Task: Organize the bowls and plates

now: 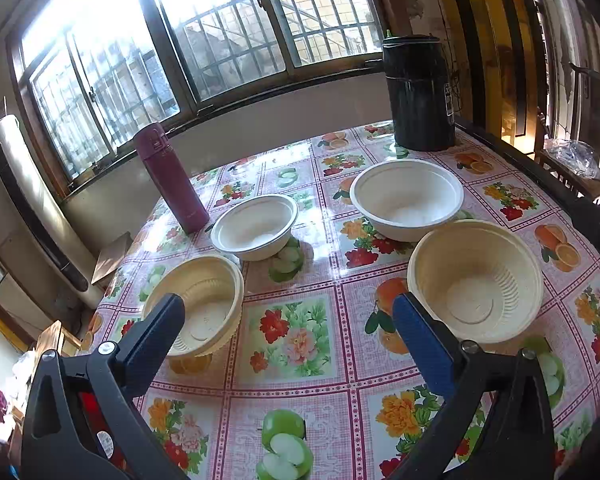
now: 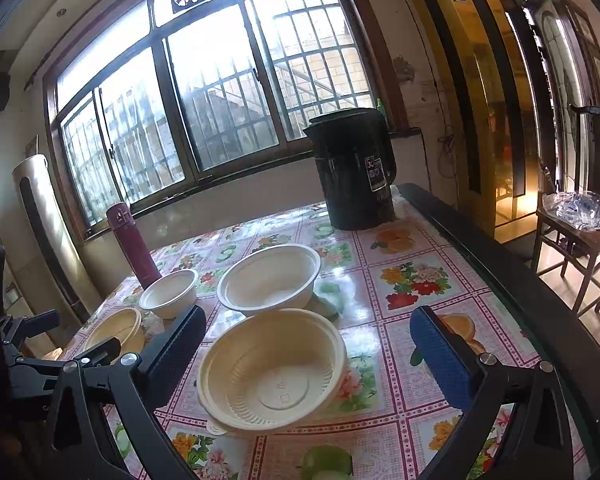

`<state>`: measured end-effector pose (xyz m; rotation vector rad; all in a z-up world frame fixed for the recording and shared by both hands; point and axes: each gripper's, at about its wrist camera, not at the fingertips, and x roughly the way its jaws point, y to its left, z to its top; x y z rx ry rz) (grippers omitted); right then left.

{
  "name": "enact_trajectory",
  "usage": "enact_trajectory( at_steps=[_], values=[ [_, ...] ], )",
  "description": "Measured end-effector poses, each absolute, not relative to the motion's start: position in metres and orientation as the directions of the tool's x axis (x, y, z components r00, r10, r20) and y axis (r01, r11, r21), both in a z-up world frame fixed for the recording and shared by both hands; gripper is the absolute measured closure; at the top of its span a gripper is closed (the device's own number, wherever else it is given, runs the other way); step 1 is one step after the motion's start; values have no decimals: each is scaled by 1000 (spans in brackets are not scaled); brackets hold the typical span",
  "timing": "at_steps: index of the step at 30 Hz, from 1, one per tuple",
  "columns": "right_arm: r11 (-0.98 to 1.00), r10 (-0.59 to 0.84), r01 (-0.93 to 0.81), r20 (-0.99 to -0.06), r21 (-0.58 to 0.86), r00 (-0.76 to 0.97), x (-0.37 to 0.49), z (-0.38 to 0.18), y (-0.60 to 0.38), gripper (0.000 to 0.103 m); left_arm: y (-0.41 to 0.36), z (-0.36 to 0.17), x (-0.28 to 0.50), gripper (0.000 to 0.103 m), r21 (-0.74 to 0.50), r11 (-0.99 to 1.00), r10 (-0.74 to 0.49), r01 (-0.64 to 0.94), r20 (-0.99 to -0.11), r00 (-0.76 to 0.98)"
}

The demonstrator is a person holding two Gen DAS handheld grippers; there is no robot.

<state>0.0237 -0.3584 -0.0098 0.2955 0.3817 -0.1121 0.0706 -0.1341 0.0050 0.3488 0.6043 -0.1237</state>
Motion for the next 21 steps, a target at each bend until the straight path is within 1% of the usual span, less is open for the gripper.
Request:
enact_trajectory(
  at_steps=[13, 17, 21],
  values=[
    [956, -65, 174, -406, 237, 911, 26, -11, -359, 0, -140, -4, 74, 0, 280, 931, -20, 235, -603, 798],
    [953, -83, 199, -433, 229, 897, 29, -15, -359, 0, -140, -10, 79, 0, 244, 934, -48, 259, -635, 771],
    [950, -120, 238, -469, 202, 875, 34, -20, -360, 0, -145, -16, 79, 0, 250, 930, -49, 270, -643, 765]
  ],
)
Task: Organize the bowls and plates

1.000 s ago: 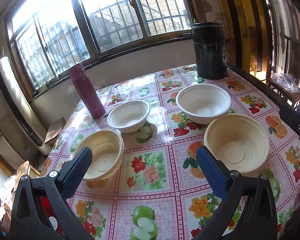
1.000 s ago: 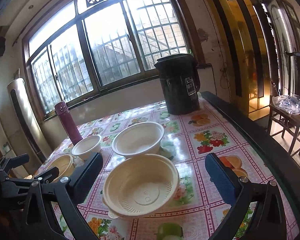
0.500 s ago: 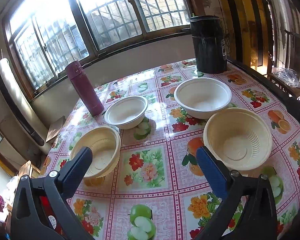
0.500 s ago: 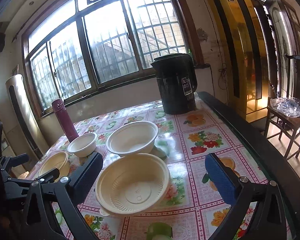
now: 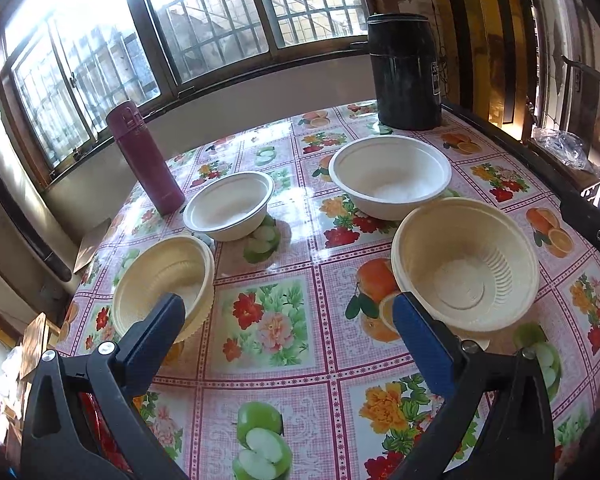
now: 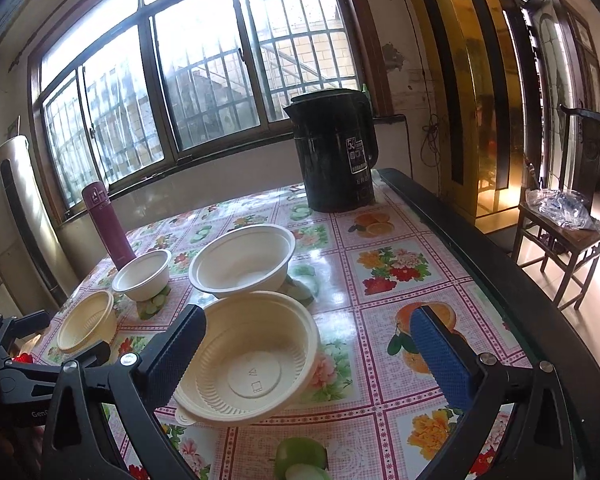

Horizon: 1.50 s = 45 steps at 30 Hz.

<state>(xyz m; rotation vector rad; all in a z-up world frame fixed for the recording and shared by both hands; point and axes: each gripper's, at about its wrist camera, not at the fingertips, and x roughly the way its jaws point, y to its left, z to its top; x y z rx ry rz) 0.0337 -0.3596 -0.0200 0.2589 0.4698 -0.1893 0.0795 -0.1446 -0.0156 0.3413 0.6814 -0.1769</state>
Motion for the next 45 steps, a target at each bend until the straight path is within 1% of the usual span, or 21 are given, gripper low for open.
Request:
enact_trajectory(
  at_steps=[9, 21, 29, 45],
  values=[
    [942, -110, 258, -531, 214, 841, 41, -31, -363, 0, -153, -24, 80, 0, 270, 918, -46, 292, -657, 752],
    [939, -106, 263, -544, 220, 832, 40, -34, -363, 0, -158, -31, 85, 0, 266, 912, -57, 311, -669, 741],
    [939, -109, 268, -549, 217, 829, 41, -35, -363, 0, -168, -30, 89, 0, 262, 907, -84, 330, -655, 751],
    [937, -110, 276, -574, 212, 812, 46, -41, -362, 0, -175, -43, 103, 0, 203, 905, -133, 373, -698, 704]
  ],
)
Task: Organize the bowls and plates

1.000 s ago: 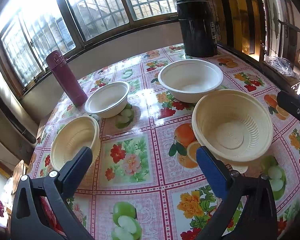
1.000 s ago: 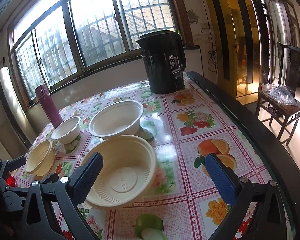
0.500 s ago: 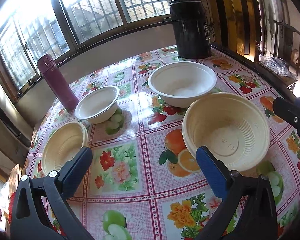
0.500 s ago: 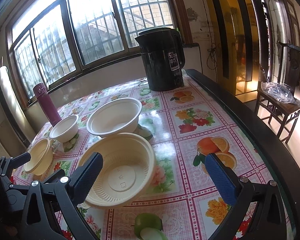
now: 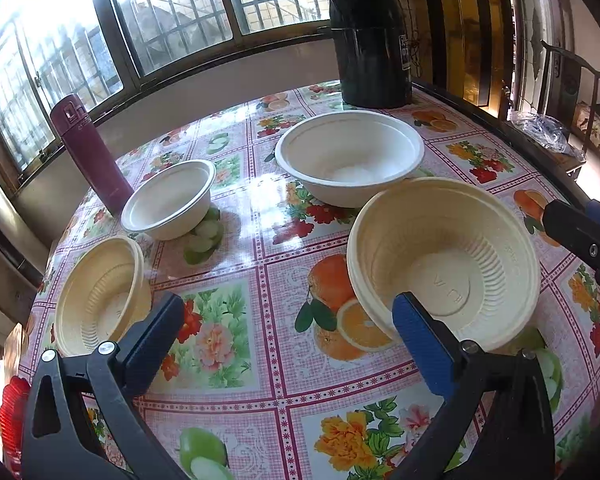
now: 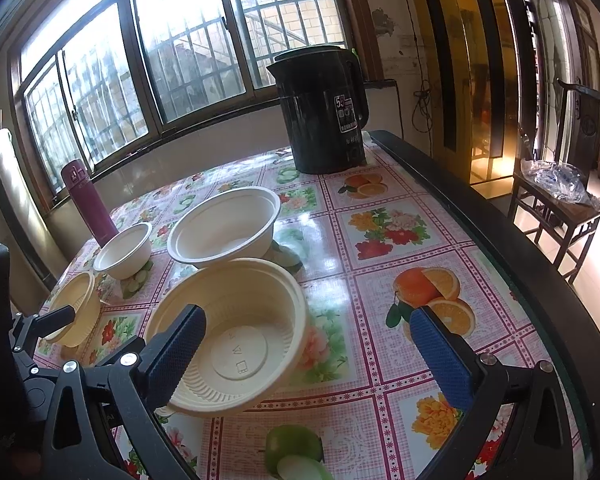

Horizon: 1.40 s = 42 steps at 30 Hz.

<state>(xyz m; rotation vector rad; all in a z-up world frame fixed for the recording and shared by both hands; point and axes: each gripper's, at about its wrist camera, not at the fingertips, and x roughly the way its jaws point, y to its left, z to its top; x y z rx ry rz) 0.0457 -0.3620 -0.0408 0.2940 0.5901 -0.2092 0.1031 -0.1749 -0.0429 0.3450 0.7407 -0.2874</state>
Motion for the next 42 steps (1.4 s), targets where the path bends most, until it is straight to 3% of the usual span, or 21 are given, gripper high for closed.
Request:
enact_trajectory(
  at_steps=[42],
  values=[
    [940, -98, 271, -595, 208, 798, 54, -49, -360, 0, -169, -54, 122, 0, 29, 909, -240, 417, -780, 578]
  ],
)
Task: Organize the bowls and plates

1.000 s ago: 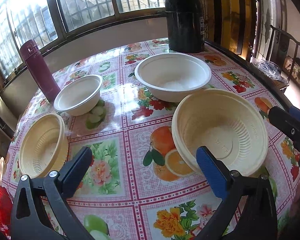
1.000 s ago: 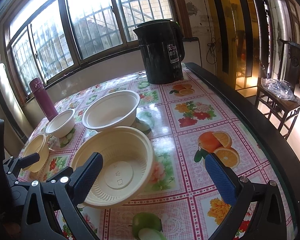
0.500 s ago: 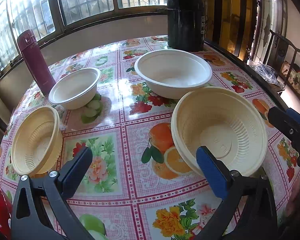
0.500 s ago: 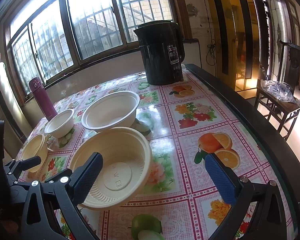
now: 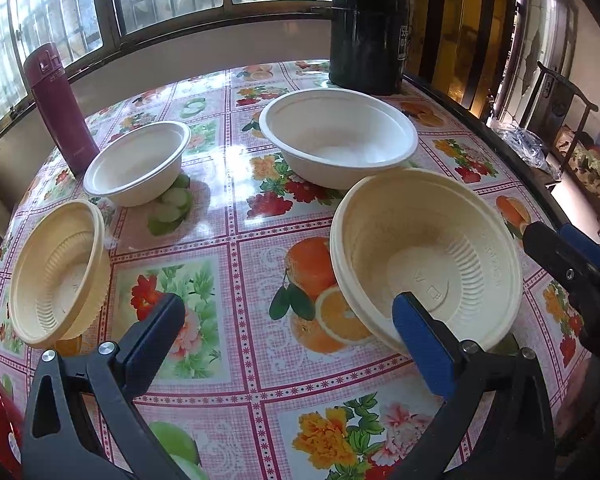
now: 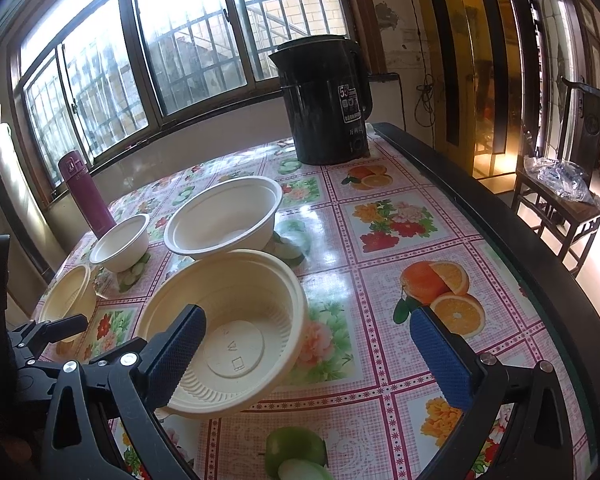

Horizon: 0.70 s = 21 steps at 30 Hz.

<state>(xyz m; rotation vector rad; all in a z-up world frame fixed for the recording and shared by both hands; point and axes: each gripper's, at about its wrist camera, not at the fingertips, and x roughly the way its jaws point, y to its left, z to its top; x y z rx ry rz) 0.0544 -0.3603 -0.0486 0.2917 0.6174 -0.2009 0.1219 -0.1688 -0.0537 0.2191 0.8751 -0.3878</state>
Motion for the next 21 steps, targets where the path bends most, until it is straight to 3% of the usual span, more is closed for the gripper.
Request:
enact_trajectory(
  at_steps=[21],
  values=[
    [919, -60, 292, -639, 265, 767, 65, -64, -368, 1, -191, -66, 133, 0, 23, 900, -229, 434, -824, 518]
  ],
)
